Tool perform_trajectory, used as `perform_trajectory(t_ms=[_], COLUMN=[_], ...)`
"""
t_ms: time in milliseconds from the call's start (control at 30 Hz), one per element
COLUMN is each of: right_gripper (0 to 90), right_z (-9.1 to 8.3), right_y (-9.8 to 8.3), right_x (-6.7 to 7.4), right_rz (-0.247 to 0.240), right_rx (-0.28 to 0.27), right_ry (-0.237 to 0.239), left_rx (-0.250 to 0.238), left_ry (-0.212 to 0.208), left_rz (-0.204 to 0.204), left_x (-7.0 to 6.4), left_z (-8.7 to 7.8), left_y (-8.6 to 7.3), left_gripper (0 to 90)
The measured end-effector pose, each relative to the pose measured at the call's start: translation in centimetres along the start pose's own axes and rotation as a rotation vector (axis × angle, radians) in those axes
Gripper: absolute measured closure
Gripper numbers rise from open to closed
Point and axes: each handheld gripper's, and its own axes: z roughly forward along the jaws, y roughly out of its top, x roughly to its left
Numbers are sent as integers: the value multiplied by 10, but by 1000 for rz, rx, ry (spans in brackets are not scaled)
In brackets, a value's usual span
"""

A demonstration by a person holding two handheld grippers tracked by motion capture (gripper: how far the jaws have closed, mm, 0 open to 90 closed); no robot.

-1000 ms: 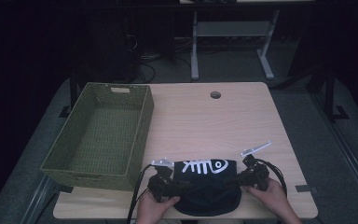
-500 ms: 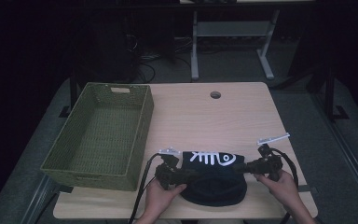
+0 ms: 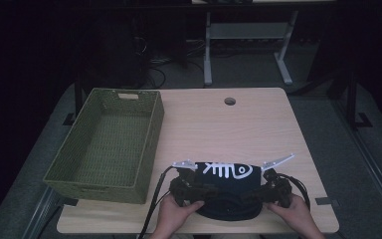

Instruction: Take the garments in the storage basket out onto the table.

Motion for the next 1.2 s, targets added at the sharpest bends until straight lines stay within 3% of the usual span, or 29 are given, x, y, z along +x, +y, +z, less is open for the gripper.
perform_trajectory(t_ms=[167, 400, 433, 533, 667, 767, 1000, 1033, 1200], right_gripper=[804, 803, 803, 803, 844, 855, 855, 864, 887], right_z=[5, 0, 2, 3, 4, 11, 24, 27, 40], right_y=[-8, -7, -5, -2, 15, 31, 56, 65, 69], right_x=[-4, -1, 0, 0, 5, 7, 7, 5, -8], right_rz=[3, -9, -14, -14, -27, -36, -52, -55, -15], right_rx=[6, -14, 5, 1, -24, -19, -5, 0, 42], right_ry=[13, 16, 8, 11, -2, 3, -16, -39, -76], left_rx=[41, 39, 10, -10, -10, 28, 40, 44, 40], left_ry=[34, 40, 30, 14, -3, 19, 41, 49, 45], left_rz=[-6, -2, 0, 3, 23, 27, 31, 44, 36], left_x=[7, 8, 6, 3, -4, -3, 0, 0, 2], left_z=[5, 3, 0, -3, 0, 6, 9, 9, 9], left_y=[-9, -13, -13, -11, -9, -11, -18, -20, -23], left_gripper=[706, 700, 694, 694, 707, 716, 726, 727, 732])
